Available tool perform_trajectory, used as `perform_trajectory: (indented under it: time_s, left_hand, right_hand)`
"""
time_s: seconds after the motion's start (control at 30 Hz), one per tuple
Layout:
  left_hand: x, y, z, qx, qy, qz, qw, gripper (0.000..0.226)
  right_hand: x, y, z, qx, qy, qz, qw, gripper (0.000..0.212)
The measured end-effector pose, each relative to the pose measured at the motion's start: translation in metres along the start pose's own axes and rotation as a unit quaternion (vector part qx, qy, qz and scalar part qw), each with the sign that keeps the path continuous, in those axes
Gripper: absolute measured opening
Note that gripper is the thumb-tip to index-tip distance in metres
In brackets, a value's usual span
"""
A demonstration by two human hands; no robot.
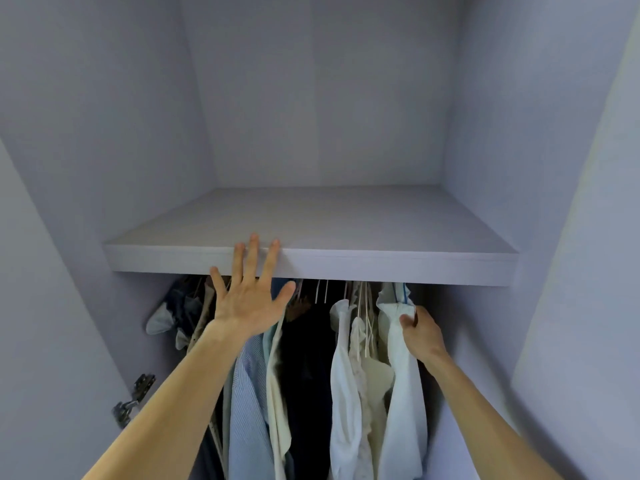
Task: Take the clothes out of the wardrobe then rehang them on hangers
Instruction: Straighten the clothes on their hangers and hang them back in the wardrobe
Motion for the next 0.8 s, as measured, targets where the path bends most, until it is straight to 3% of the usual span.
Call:
perform_trajectory:
  time_s: [0.3, 0.5, 0.57, 0.67, 0.8]
  left_hand:
    - [0.018, -0.005, -0.005, -0.024, 0.055, -0.007, 0.998, 0.072]
    - [0.021, -0.003, -0.006, -0.037, 0.053, -0.012, 0.998, 0.075]
    - [0.022, -0.004, -0.005, -0.04, 0.056, -0.01, 0.998, 0.075]
    - [0.021, -0.004, -0.005, -0.043, 0.063, -0.005, 0.997, 0.076]
    - [0.018, 0.0, -0.003, -0.043, 0.07, -0.003, 0.997, 0.078]
  right_hand:
    - [0.047, 0.027, -0.037, 0.024, -0.019, 0.092, 0.995, 0.039]
    - [0.087, 0.006, -0.029, -0.083, -0.079, 0.248, 0.962, 0.043]
    - [0.104, -0.007, -0.024, -0.109, -0.109, 0.271, 0.95, 0.033]
    - [0.125, -0.02, -0.018, -0.105, -0.138, 0.255, 0.951, 0.008]
    - [0.138, -0.02, -0.009, -0.061, -0.159, 0.168, 0.971, 0.011]
Point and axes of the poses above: each hand's wrist, its own z-axis away from the middle knuckle, its own x-axis out of the palm, y = z × x, the point moved 9 cm from there along -z, towards the middle knuckle, and after that the axes turned 15 degrees about x, right-handed, at the moved point
